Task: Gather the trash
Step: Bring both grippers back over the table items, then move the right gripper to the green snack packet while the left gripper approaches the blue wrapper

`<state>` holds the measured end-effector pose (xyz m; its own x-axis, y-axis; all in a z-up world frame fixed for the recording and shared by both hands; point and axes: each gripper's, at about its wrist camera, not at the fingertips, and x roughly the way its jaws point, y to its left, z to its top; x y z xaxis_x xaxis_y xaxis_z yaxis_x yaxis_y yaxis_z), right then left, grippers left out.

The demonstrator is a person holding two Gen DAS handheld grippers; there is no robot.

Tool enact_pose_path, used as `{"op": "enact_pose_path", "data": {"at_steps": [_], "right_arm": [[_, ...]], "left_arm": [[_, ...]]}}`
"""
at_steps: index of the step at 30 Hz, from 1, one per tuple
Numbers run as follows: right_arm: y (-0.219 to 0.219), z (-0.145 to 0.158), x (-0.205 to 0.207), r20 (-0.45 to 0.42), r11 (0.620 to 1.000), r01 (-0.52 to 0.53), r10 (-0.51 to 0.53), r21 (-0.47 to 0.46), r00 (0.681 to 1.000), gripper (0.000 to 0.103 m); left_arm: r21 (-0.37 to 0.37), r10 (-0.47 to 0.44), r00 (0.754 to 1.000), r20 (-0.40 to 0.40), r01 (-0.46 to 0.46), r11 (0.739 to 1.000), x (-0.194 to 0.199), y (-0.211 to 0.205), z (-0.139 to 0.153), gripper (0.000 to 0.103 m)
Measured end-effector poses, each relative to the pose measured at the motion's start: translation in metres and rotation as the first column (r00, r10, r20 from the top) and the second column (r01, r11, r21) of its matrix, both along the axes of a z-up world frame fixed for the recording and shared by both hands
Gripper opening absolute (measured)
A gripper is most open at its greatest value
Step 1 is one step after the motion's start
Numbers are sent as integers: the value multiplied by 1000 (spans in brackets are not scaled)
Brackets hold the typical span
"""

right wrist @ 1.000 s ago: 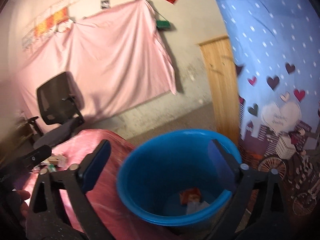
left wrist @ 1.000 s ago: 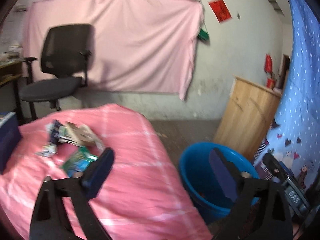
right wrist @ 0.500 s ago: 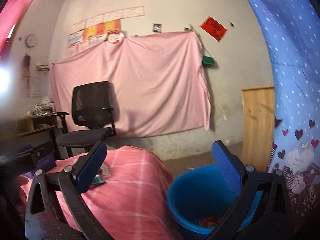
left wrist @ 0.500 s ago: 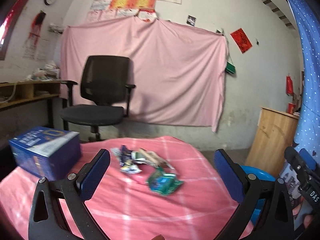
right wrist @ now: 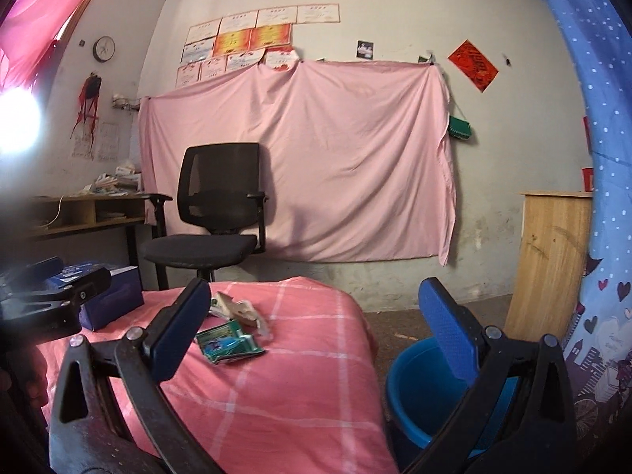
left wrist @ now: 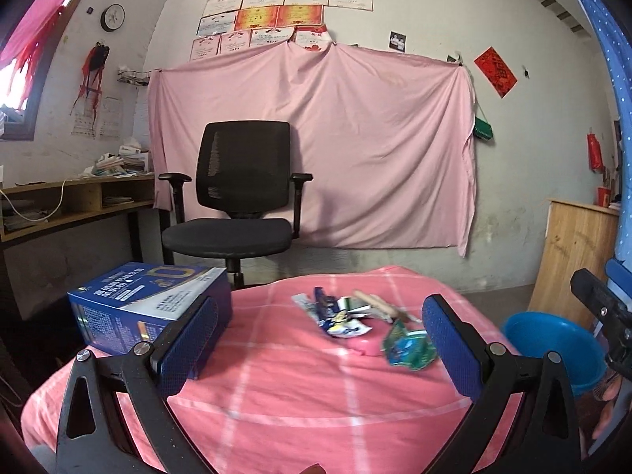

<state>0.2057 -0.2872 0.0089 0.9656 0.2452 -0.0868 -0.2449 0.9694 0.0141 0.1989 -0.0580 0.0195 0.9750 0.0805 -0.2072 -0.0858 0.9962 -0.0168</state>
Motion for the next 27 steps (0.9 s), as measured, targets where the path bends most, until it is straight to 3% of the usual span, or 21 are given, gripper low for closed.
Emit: {"op": "enact_pose_path", "data": {"at_steps": [11, 15, 19, 20, 24, 27], "right_arm": [[41, -9, 35, -106, 996, -41, 33, -74, 994, 103], [52, -15, 61, -214, 995, -67, 50, -73, 976, 103], [56, -26, 92, -327, 995, -92, 71, -49, 942, 102], [58, -30, 99, -354, 994, -97, 74, -49, 932, 96], [62, -49, 127, -488, 990, -140, 114, -18, 865, 80], [67, -59, 140, -555, 986, -165, 137, 0, 821, 77]], "left_arm": [[9, 9, 1000, -26, -9, 1000, 28, 27, -13, 102], [2, -10, 997, -70, 10, 1000, 47, 35, -18, 102], [-5, -44, 987, -152, 43, 999, 71, 41, -25, 100], [-10, -55, 984, -167, 54, 999, 75, 43, -27, 100], [-72, -126, 956, -264, 111, 991, 102, 50, -37, 79], [-131, -168, 936, -308, 134, 982, 118, 50, -43, 66]]}}
